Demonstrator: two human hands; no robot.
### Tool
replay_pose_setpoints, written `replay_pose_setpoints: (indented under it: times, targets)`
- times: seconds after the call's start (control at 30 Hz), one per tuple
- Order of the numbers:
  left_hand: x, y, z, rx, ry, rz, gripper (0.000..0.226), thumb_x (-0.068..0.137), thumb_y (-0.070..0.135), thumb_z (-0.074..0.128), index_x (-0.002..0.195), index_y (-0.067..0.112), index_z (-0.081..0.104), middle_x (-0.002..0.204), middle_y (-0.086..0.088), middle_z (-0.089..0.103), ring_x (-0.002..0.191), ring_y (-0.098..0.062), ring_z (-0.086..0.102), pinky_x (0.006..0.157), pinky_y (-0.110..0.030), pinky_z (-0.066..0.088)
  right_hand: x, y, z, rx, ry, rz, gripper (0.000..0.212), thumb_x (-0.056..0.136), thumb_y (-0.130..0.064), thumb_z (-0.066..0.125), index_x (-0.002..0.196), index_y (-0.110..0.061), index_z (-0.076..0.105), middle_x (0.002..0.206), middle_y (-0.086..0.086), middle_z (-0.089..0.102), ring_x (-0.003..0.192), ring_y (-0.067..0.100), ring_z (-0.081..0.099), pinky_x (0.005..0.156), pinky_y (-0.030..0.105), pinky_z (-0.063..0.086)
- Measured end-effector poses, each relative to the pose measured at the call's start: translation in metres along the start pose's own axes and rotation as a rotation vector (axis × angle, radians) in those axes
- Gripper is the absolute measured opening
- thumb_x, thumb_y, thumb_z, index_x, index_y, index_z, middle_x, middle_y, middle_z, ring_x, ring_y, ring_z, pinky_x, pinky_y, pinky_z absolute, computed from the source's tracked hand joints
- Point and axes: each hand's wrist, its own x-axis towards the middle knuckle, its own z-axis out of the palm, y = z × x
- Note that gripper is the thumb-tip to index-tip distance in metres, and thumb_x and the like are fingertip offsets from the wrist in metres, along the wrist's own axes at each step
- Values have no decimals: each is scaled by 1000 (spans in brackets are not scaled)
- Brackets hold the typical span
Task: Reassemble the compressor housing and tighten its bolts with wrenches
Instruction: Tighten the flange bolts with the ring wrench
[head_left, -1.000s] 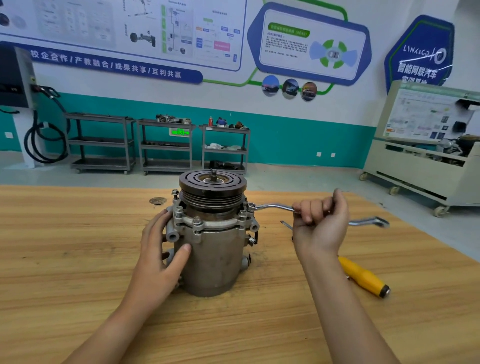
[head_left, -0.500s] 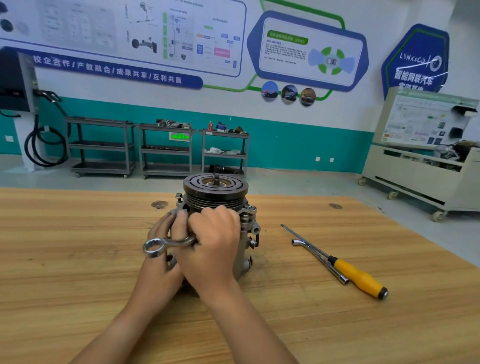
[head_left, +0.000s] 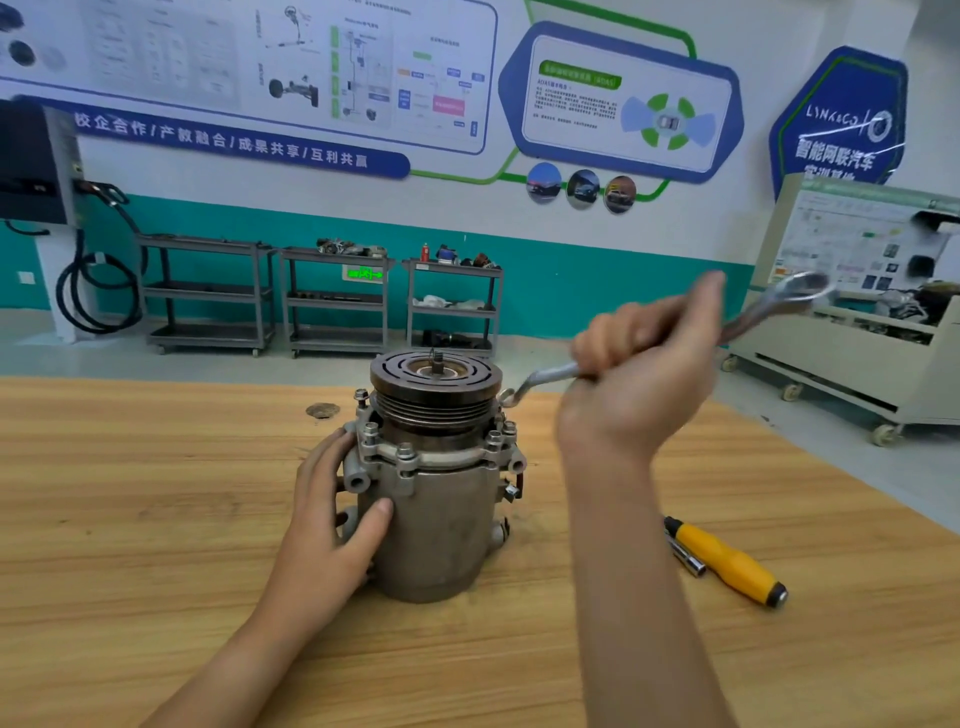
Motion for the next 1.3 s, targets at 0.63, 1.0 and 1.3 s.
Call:
replay_pose_setpoints:
  times: [0.63,1.0,1.3]
  targets:
    - [1,-8,1,8,22,36,74,85,9,61,122,64,27,126,50,23,126,-4,33,90,-29,41,92,58,-70,69,268,933,51,99,-23,37,48,-18,31,34,-7,21,24,8,20,29,13,17]
    - [0,-10,3,-17,29,40,70,86,12,60,126,57,26,128,50,21,129,3,28,96,-34,40,63,41,-97,206,412,669,45,100,-21,33,56,-19,24,36,-6,20,26,10,20,34,11,23]
    - [-1,-5,5,-12,26,28,69,87,10,59,126,55,24,126,53,18,129,5,26,107,-45,36,-27,11,-87,-147,-12,92,51,91,-22,41,40,-24,41,41,-6,31,42,12,32,53,21,40]
